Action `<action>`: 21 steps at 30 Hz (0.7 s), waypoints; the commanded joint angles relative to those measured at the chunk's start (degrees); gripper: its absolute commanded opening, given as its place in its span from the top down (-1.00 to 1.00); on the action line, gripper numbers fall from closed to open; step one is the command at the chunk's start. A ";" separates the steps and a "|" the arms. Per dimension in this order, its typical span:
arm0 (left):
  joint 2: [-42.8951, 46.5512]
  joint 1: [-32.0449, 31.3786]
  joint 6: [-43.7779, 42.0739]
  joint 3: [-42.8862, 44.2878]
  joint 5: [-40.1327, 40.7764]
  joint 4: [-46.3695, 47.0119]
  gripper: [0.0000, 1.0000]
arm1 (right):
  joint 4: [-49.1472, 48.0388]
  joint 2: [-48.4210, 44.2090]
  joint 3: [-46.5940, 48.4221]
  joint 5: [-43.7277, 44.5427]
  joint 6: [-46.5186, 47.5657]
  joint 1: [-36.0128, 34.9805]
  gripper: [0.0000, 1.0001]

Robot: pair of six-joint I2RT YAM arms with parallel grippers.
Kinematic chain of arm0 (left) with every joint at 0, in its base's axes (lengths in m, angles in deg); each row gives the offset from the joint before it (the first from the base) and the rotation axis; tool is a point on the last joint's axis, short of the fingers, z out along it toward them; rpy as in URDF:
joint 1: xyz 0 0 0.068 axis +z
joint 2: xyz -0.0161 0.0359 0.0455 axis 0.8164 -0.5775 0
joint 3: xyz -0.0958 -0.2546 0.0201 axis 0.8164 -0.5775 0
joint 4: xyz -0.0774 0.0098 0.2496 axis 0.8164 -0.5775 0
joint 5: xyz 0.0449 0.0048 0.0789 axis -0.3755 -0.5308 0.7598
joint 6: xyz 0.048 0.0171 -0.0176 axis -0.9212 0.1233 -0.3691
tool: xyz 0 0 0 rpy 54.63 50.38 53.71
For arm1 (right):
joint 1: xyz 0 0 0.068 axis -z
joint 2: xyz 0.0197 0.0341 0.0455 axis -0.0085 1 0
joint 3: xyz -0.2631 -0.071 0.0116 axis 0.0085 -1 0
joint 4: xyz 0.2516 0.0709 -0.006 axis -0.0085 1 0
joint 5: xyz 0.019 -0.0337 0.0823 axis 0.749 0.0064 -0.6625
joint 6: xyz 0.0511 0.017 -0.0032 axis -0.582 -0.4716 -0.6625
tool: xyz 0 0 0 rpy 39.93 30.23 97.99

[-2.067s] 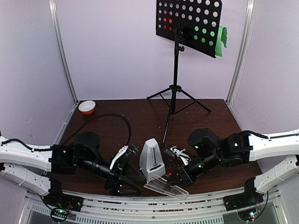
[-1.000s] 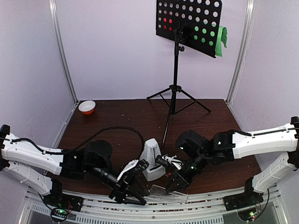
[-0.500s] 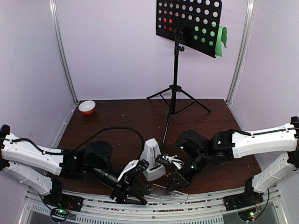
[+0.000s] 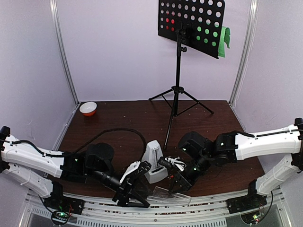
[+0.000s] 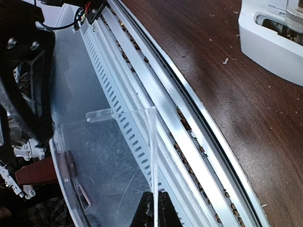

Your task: Pack up the instrument practice props

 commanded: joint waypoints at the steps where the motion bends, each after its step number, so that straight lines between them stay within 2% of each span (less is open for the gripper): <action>1: 0.22 0.56 -0.60 0.73 4.99 0.09 -0.32 | -2.47 -0.61 1.60 -4.62 1.00 -0.55 1.00; 7: 1.00 0.56 -0.04 0.23 5.90 0.42 -0.47 | -2.58 -0.62 1.46 -4.59 1.02 -0.64 1.00; 12: 0.93 0.56 0.31 -0.20 4.09 1.66 -0.10 | -2.58 -0.62 1.43 -4.14 0.89 -0.63 1.00; 16: 0.62 0.56 0.32 -0.78 1.54 2.67 0.07 | -2.63 -0.70 1.41 -3.70 0.72 -0.59 1.00; 21: 0.37 0.56 0.67 -1.08 -1.97 4.03 0.19 | -2.46 -0.62 1.23 -3.08 0.67 -0.53 1.00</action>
